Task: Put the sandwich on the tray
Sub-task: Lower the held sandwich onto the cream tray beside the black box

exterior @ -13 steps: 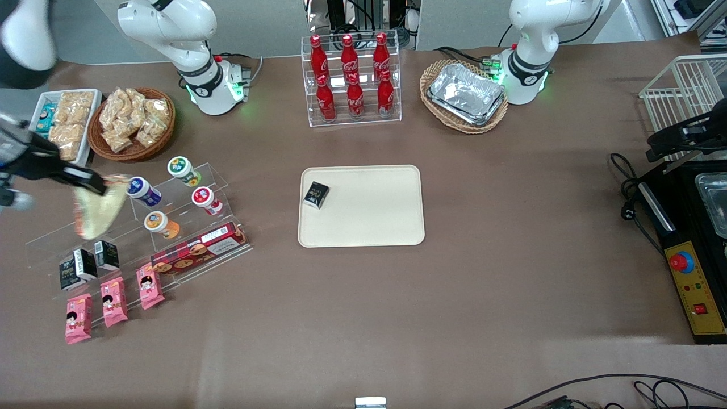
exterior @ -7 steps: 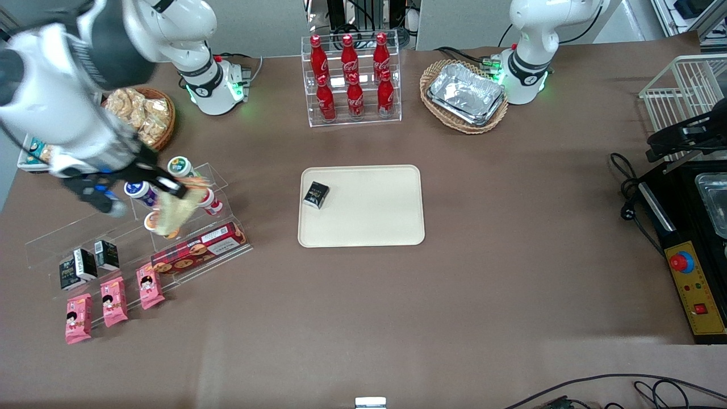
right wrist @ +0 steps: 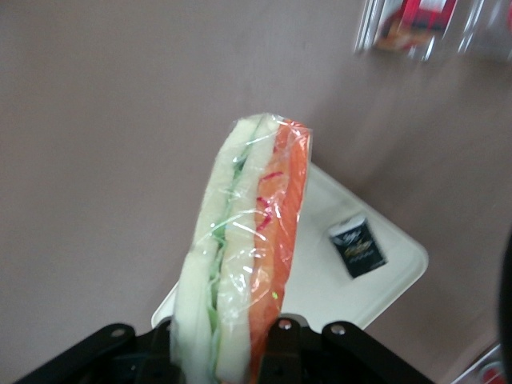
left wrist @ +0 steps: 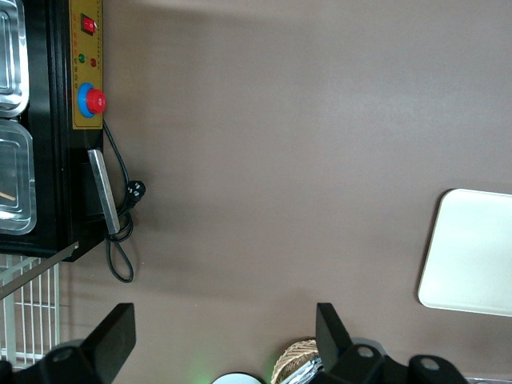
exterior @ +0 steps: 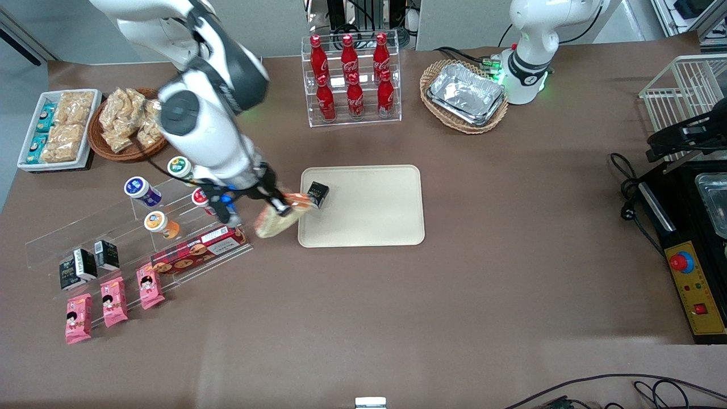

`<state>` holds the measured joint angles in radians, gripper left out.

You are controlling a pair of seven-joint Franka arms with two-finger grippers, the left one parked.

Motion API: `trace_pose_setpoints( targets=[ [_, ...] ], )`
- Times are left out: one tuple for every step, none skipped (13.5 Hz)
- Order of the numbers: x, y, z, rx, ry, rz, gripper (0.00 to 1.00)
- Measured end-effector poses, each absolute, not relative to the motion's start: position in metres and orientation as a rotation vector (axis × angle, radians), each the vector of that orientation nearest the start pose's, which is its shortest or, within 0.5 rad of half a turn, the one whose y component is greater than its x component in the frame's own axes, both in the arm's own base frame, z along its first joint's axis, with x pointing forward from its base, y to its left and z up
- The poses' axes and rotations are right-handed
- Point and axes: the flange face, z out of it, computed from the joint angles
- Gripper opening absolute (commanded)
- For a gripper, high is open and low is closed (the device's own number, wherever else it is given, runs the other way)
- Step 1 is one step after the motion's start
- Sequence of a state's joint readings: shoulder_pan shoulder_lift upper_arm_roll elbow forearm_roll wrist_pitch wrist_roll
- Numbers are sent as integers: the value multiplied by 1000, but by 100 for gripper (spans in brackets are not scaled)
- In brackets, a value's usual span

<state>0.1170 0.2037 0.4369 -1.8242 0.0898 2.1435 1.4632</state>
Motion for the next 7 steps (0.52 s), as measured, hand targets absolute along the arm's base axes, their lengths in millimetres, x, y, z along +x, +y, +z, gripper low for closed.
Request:
trace_pose_setpoints(
  targets=[
    [532, 337, 431, -2584, 1407, 113, 0],
    [528, 352, 415, -2569, 1451, 115, 0],
    [524, 368, 399, -2557, 1484, 112, 0],
    [518, 385, 383, -2540, 1521, 105, 0],
    [511, 401, 366, -2523, 1556, 96, 0],
    [505, 415, 347, -2514, 1585, 99, 0],
    [497, 428, 330, -2504, 1609, 119, 0]
  ],
)
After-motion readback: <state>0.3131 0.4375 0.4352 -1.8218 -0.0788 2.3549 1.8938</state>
